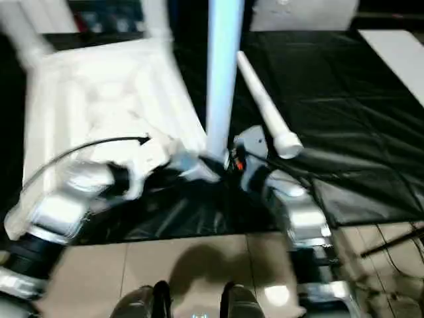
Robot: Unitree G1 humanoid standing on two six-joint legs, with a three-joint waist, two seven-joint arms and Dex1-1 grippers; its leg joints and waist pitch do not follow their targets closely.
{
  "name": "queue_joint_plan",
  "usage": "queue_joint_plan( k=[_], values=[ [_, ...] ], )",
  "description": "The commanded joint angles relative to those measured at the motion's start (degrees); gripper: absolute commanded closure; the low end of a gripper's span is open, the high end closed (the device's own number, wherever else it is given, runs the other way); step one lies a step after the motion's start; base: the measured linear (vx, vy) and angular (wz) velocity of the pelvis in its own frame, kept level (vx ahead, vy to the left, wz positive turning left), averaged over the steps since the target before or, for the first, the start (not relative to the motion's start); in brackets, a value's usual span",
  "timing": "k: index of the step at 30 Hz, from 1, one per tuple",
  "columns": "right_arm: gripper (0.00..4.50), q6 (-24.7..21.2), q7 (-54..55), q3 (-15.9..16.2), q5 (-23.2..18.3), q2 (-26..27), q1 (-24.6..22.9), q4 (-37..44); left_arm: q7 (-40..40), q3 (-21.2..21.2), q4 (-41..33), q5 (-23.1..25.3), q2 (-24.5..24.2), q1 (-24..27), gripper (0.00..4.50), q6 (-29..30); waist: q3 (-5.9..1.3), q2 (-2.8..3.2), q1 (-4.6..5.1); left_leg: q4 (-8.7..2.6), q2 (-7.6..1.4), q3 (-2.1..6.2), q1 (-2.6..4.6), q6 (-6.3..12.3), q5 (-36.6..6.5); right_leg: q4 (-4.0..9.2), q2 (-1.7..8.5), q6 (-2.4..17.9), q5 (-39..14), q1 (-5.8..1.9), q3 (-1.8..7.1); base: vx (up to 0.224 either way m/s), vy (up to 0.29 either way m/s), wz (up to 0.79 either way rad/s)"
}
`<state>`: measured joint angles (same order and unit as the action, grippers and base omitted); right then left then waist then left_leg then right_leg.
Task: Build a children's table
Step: Rotate leg to tighten
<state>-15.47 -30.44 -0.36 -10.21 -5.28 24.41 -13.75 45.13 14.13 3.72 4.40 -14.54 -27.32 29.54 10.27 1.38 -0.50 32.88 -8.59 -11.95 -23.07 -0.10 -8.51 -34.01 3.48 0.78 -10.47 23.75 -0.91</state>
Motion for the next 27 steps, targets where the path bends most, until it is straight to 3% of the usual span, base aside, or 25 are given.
queue_joint_plan(
  k=[1,3,5,7,8,12,16,21,24,27],
  values=[
    [1.85,-3.72,7.77,1.71,-0.66,7.49,-0.16,-1.86,-10.93,-1.26,-1.45,1.92,6.07,-1.87,4.5,4.3,-3.7,-0.28,-0.1,-4.84,-4.53,3.03,2.01,-1.01,-19.8,4.95,5.26,11.26,-23.83,-1.05,2.7,0.0,0.0,0.0],
    [1.86,-3.78,12.5,0.69,0.02,10.11,0.99,-2.8,-15.54,-1.55,-1.09,3.22,9.2,-3.06,4.5,5.62,-3.72,-0.32,0.02,-4.68,-4.42,3.0,2.17,-0.68,-20.3,5.23,5.26,10.8,-24.42,-0.83,2.74,0.0,0.0,0.0],
    [1.86,-2.46,16.12,0.05,0.84,11.9,2.35,-4.01,-18.09,-1.26,-1.26,3.9,11.59,-4.03,4.5,6.76,-3.93,-0.2,-0.01,-4.72,-4.3,2.92,1.82,-0.22,-17.91,4.97,4.95,10.31,-21.07,-1.13,2.59,0.0,0.0,0.0],
    [1.86,-1.71,15.21,-0.11,0.31,11.83,2.77,-4.13,-17.46,-0.53,-1.52,3.73,11.4,-4.25,4.5,6.72,-4.35,-0.26,-0.13,-4.41,-4.06,2.58,1.66,1.78,-14.35,4.53,4.71,11.01,-12.99,-1.51,2.55,0.0,0.0,0.0],
    [1.53,-1.26,14.58,-0.02,0.4,11.35,2.86,-4.08,-16.7,-0.09,-1.53,3.58,10.9,-4.25,4.5,6.31,-4.48,-0.25,-0.18,-4.23,-4.05,2.5,1.46,3.23,-12.08,4.23,4.81,11.76,-9.22,-1.8,2.54,0.051,-0.015,0.04],
    [1.14,-1.61,11.54,-0.03,0.81,8.86,2.0,-2.29,-12.37,1.02,-1.83,3.63,7.43,-3.14,4.5,5.06,-4.59,-0.25,-0.26,-3.89,-3.93,2.47,0.87,6.63,-7.21,3.61,4.89,13.76,-3.42,-2.55,2.23,0.025,-0.012,0.02],
    [0.78,-1.22,8.06,0.33,0.81,5.33,1.24,-1.07,-9.28,1.3,-1.83,3.32,4.49,-2.44,4.5,4.61,-4.45,-0.23,-0.11,-3.89,-4.14,2.3,1.13,6.6,-7.6,3.71,4.72,14.75,-4.31,-2.48,2.23,0.0,0.0,0.0],
    [0.34,-0.9,-3.03,1.43,-0.53,-3.48,0.86,1.8,-2.31,2.53,-0.68,1.85,-1.42,-1.93,4.5,0.38,-4.24,-0.05,-0.34,-3.97,-4.35,2.33,1.49,5.72,-9.63,3.91,4.72,14.78,-7.39,-2.33,2.26,0.0,0.0,0.0],
    [0.14,0.2,-9.72,1.95,-0.94,-7.75,1.02,2.01,2.23,3.6,-0.1,0.67,-4.36,-1.46,4.5,-3.39,-4.32,0.02,-0.53,-3.95,-4.48,2.32,1.6,5.79,-9.42,3.76,4.73,14.98,-6.95,-2.32,2.29,0.0,0.0,0.0],
    [0.06,3.41,-19.18,3.7,-1.14,-14.24,2.04,0.83,10.96,5.66,1.82,-1.02,-8.83,-1.35,4.5,-10.55,-4.46,-0.02,-1.42,-3.74,-4.53,2.04,1.93,6.43,-8.47,3.54,4.68,15.63,-5.02,-2.15,2.33,0.0,0.0,0.0]
  ],
)
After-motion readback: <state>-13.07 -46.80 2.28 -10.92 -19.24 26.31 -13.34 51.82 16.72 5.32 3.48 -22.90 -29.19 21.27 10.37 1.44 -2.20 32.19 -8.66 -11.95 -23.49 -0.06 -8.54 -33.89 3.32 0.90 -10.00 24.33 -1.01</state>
